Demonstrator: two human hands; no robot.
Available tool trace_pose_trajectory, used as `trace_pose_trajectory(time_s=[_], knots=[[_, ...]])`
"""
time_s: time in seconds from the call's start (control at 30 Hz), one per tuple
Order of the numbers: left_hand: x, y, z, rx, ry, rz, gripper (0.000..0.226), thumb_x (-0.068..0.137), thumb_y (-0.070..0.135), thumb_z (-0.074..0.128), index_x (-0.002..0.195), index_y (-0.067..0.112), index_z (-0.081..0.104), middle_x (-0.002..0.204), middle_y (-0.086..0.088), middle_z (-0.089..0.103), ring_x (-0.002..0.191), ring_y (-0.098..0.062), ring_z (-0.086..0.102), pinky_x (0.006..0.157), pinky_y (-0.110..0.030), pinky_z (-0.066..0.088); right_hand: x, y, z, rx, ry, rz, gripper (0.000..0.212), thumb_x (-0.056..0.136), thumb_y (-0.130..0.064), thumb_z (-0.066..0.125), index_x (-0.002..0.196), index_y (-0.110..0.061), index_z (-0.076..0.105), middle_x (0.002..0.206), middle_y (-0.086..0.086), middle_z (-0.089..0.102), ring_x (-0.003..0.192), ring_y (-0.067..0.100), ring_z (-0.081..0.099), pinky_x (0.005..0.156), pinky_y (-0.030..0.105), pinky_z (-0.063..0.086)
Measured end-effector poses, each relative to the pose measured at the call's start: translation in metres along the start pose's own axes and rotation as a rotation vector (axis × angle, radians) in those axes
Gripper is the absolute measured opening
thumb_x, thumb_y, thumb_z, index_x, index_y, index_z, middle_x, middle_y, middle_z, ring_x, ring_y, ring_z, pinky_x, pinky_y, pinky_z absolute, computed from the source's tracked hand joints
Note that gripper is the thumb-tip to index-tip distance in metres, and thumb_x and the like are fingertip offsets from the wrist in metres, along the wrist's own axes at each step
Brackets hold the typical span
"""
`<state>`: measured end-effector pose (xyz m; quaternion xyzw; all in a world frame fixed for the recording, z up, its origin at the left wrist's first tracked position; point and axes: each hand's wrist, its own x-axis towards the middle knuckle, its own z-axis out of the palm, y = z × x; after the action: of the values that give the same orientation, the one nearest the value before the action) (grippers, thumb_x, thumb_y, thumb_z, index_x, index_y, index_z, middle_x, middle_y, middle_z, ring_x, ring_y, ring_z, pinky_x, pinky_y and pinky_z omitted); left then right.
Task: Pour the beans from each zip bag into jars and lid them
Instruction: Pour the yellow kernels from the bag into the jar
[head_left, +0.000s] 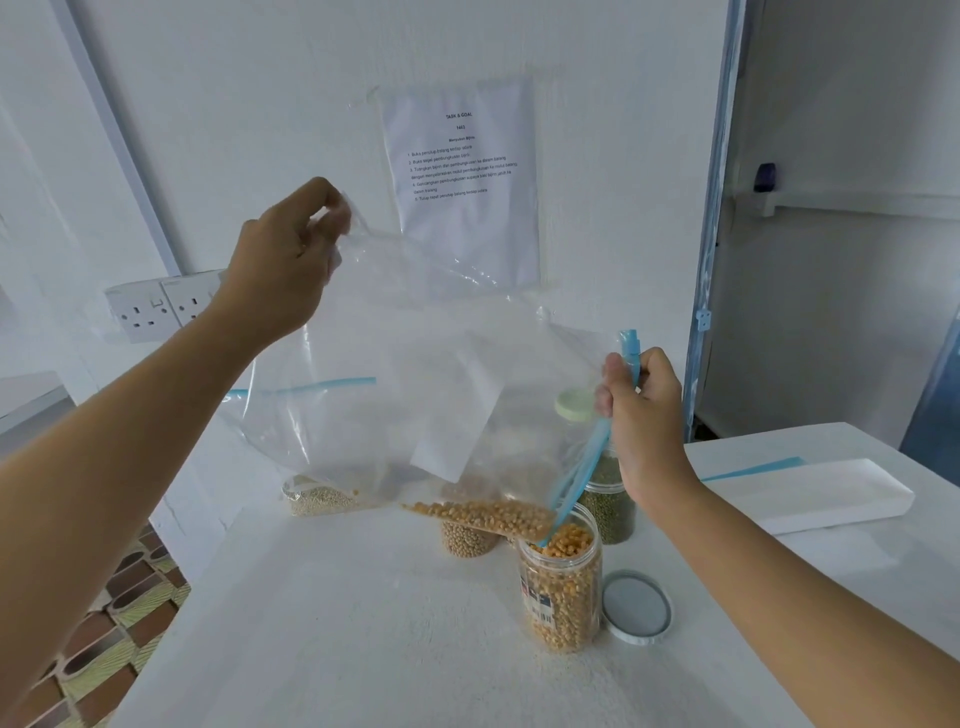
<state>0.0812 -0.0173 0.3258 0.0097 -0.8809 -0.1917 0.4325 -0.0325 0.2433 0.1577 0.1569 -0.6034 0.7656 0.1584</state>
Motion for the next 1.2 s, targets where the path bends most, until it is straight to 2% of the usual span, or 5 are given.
trace_pose_trajectory(time_s=[0.1, 0.27, 0.73, 0.97, 1.2], knots=[[-0.003, -0.003, 0.002, 0.077, -0.026, 0.05, 0.013, 0.106, 0.017, 0.042, 0.099, 0.016, 0.053, 0.07, -0.002, 0.062, 0.065, -0.015, 0.06, 0.07, -0.033, 0.046, 0.0, 0.001, 0.0, 0.0, 0.003, -0.001, 0.03, 0.107, -0.021, 0.051, 0.081, -0.017, 0.037, 0.063, -0.001, 0.041, 0.057, 0.01, 0.038, 0.064, 0.027, 0.038], [-0.001, -0.005, -0.001, 0.125, -0.05, 0.089, 0.015, 0.108, 0.018, 0.042, 0.103, 0.012, 0.055, 0.075, -0.01, 0.063, 0.074, -0.035, 0.057, 0.066, -0.023, 0.042, 0.001, 0.001, 0.001, -0.011, -0.01, -0.001, 0.027, 0.107, -0.022, 0.051, 0.084, -0.015, 0.038, 0.064, 0.001, 0.041, 0.057, 0.01, 0.038, 0.064, 0.028, 0.039], [-0.008, -0.008, -0.001, 0.185, -0.108, 0.139, 0.014, 0.108, 0.023, 0.044, 0.103, 0.015, 0.055, 0.076, -0.018, 0.062, 0.069, -0.04, 0.054, 0.069, -0.043, 0.05, 0.002, 0.001, 0.004, -0.033, 0.001, 0.0, 0.03, 0.106, -0.021, 0.052, 0.081, -0.017, 0.036, 0.069, 0.004, 0.041, 0.056, 0.007, 0.039, 0.06, 0.02, 0.04], [-0.005, -0.004, -0.002, 0.182, -0.084, 0.132, 0.014, 0.108, 0.021, 0.044, 0.104, 0.015, 0.056, 0.074, -0.011, 0.061, 0.064, -0.022, 0.055, 0.067, -0.036, 0.047, 0.001, 0.0, 0.005, -0.067, 0.007, 0.009, 0.028, 0.106, -0.025, 0.052, 0.083, -0.017, 0.039, 0.069, 0.003, 0.045, 0.06, 0.011, 0.041, 0.065, 0.028, 0.041], [-0.001, 0.0, -0.006, 0.199, -0.088, 0.156, 0.018, 0.109, 0.024, 0.043, 0.103, 0.013, 0.056, 0.077, -0.022, 0.062, 0.073, -0.044, 0.055, 0.072, -0.044, 0.048, 0.0, -0.003, 0.006, -0.052, 0.008, 0.001, 0.029, 0.106, -0.023, 0.051, 0.081, -0.019, 0.039, 0.068, 0.0, 0.045, 0.059, 0.01, 0.042, 0.065, 0.029, 0.041]])
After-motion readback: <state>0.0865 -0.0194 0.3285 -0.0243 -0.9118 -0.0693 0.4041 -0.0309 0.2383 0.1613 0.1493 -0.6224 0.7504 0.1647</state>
